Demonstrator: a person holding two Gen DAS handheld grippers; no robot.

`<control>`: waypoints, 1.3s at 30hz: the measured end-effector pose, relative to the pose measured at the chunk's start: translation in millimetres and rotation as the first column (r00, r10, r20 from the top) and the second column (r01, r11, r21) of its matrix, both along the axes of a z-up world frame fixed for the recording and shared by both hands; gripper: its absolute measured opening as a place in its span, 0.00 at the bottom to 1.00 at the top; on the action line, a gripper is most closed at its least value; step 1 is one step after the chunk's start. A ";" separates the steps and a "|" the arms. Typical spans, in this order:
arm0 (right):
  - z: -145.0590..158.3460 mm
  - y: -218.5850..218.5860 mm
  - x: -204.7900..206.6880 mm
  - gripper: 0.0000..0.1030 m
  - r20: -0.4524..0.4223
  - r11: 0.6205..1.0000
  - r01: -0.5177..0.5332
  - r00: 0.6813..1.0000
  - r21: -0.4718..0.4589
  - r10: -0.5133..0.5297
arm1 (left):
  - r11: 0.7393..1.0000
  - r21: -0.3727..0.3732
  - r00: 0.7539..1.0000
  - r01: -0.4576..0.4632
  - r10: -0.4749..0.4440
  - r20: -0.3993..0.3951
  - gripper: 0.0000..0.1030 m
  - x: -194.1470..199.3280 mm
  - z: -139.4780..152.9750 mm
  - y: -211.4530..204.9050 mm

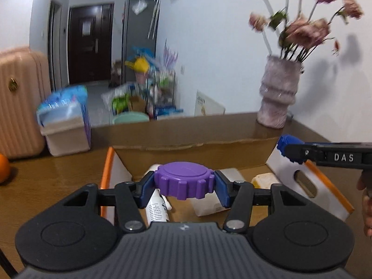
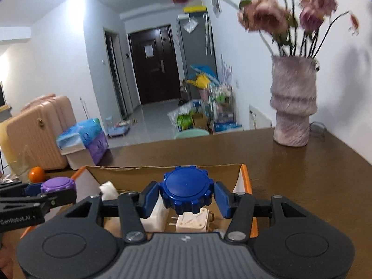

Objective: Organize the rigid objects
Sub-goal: 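Lower both caps into the box and open both tools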

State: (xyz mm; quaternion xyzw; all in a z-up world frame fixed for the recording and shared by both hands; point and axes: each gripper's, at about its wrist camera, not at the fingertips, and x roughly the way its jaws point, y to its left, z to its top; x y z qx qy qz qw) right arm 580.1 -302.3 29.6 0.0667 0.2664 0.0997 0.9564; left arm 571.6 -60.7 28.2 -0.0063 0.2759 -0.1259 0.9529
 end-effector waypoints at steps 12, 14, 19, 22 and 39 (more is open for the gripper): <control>-31.8 2.8 68.1 0.51 -0.153 0.998 0.038 0.987 -0.043 -0.045 | 0.996 -0.003 0.990 0.091 -0.090 -0.110 0.67 31.2 -28.6 4.1; -28.1 2.9 63.6 0.54 -0.138 0.998 0.035 0.990 -0.044 -0.041 | 0.996 0.000 0.991 0.086 -0.085 -0.100 0.70 28.5 -23.9 3.9; -14.4 2.1 47.9 0.54 -0.123 0.998 0.031 0.992 -0.059 -0.038 | 0.998 -0.004 0.995 0.064 -0.064 -0.082 0.74 16.1 -7.3 10.3; -7.7 0.4 31.2 0.56 -0.120 0.998 0.024 0.992 -0.059 -0.031 | 0.999 0.007 0.997 0.052 -0.051 -0.059 0.80 2.7 5.0 13.8; 25.2 2.8 -83.5 0.70 -0.099 0.998 -0.003 0.995 -0.060 -0.003 | 0.997 0.070 0.999 -0.022 0.018 0.050 0.92 -94.3 33.7 29.9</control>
